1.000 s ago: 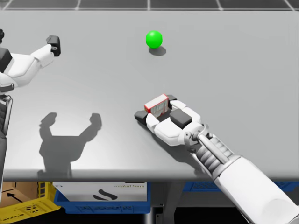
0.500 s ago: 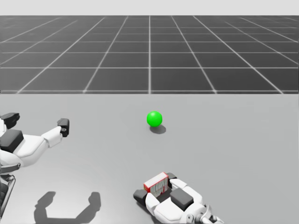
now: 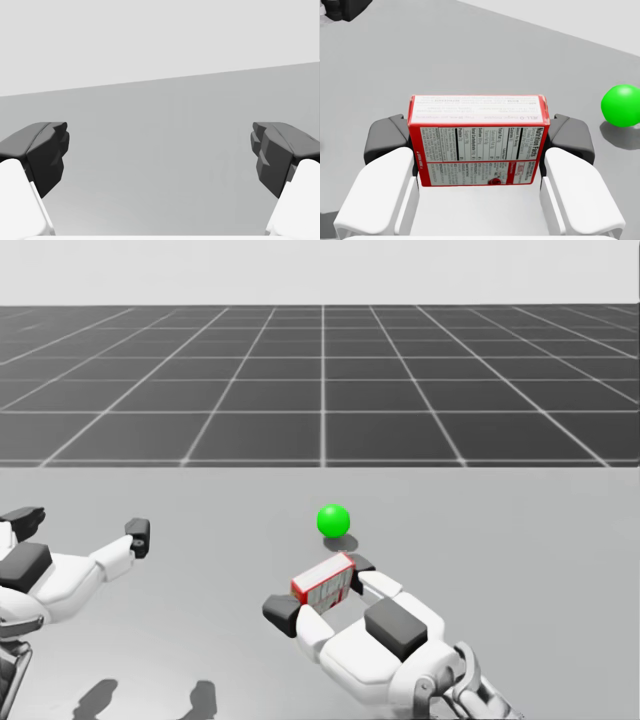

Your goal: Watch the red light. When it turns green, pick up the object.

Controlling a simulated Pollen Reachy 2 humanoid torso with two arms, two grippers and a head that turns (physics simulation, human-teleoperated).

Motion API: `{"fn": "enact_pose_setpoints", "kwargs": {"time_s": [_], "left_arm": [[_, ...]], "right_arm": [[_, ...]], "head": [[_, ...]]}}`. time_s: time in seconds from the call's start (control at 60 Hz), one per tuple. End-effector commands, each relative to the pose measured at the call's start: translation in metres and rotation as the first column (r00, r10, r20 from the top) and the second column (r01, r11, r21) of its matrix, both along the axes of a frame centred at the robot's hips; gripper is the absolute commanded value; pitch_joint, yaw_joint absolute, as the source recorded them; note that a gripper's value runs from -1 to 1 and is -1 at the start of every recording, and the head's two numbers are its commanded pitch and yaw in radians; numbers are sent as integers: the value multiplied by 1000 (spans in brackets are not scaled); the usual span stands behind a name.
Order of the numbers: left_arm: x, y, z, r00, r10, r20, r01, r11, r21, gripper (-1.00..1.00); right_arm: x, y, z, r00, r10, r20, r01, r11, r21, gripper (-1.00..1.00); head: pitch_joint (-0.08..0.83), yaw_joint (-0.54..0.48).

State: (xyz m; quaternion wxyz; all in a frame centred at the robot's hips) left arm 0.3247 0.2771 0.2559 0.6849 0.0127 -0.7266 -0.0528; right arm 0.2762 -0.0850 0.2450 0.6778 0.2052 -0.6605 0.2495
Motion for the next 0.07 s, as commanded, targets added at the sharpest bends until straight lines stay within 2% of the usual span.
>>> {"fn": "enact_pose_setpoints", "kwargs": {"time_s": [0.017,0.067], "left_arm": [[0,0,1,1000,-1,2,1,1000,-4,-1000],[-1,0,1,1000,-1,3,1,1000,-5,-1000]], "right_arm": [[-9,9,71,987,0,164,-16,995,95,1000],[-13,6,92,973,-7,230,-18,994,108,1000]], "head": [[323,6],[319,4]]}}
